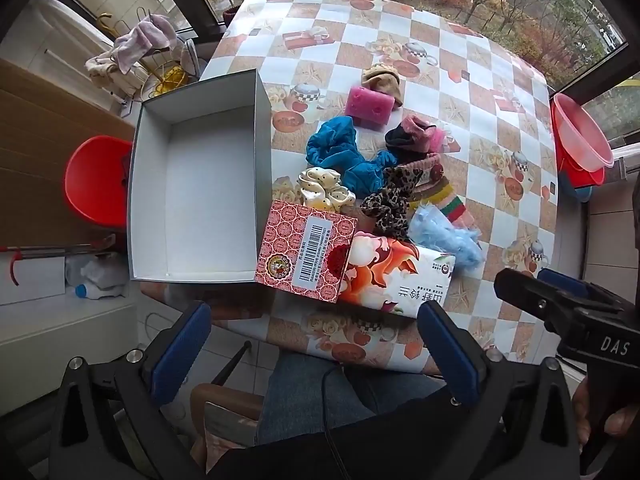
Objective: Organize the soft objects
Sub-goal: 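Reach both tools toward the pile of soft items on the table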
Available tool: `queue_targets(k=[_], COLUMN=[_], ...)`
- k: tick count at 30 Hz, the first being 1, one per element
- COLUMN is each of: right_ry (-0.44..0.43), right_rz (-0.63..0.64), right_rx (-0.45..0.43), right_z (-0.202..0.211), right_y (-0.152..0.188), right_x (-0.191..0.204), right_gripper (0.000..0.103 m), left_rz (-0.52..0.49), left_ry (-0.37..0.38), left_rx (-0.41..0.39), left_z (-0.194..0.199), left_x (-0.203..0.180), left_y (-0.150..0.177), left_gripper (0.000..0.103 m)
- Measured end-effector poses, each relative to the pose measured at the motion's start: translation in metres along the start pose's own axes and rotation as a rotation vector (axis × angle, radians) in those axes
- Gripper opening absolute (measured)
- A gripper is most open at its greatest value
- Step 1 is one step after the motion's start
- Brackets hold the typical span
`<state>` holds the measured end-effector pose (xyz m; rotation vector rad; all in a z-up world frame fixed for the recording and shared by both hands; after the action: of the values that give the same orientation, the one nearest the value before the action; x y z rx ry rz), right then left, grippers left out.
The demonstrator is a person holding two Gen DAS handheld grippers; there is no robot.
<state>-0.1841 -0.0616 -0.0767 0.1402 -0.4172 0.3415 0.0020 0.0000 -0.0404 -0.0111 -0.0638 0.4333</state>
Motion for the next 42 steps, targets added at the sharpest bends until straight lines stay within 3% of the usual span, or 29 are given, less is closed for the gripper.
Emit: queue_targets(k=[15, 19, 22, 25, 28, 29, 30, 34, 38, 42], right_ry=[-0.004, -0.011, -0.010, -0.004, -0.028, -0.157, -0.159, -0.062, -0.014, 0.019], right_rz=[0.002, -0.003, -0.019, -0.049, -0.070, -0.032, -0.020, -0.097, -0.169, -0.220], right_rx=[-0.003, 0.001, -0.005, -0.017, -0.037, -0.145, -0.190, -0.131, -0.108, -0.107], right_z=[-0.002, -0.002, 0.000, -0.001, -0.002, -0.005, -0.004, -0.008, -0.015, -0.024], right_y=[-0.004, -0.005, -0.005, -0.003, -0.004, -0.012, -0.015, -0.017, -0.023, -0.036], right_x=[-0.004, -0.005, -0.015, -0.019, -0.028, -0.029, -0.031, -0.047, -0.058, -0.064], right_gripper=[0.103, 0.103, 0.103, 0.103, 0.103, 0.103, 0.103, 0.103, 0.103, 0.103], left_rz=[-0.005, -0.019, -0.029, -0.030, -0.033, -0.038, -0.045, -0.091, -0.123, -0.142], left_ry=[0.000, 0.005, -0.006, -0.012, 0.064, 0.071, 0.073, 0.067, 0.039, 0.063], left_rx=[0.027, 0.057, 0.033, -0.064, -0.057, -0.055, -0.054, -0.030, -0.009, 0.011], left_z=[-0.008, -0.010, -0.010, -0.004, -0.007, -0.008, -0.010, -0.026, -0.051, -0.080], left_x=[-0.003, -0.005, -0.006, -0.007, -0.014, -0.017, -0.019, -0.033, -0.043, -0.055], left_y=[0.010, 0.004, -0.006, -0.025, -0.040, -0.046, -0.052, -0.079, -0.113, -0.155], left_gripper=[0.103, 0.103, 0.103, 0.103, 0.103, 0.103, 0.103, 0.103, 0.103, 0.103])
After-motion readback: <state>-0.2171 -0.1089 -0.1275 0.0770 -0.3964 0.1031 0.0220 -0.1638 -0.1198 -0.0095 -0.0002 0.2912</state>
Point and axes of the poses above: each gripper's, at about its wrist camera, not at the fingertips, and z roughly against the way its jaws point, x to its left, y to its underside, the point moved 4 cm from there along -z, roughly the way its jaws point, and after that the axes turned 4 degrees about z, right-handed, at the moved point
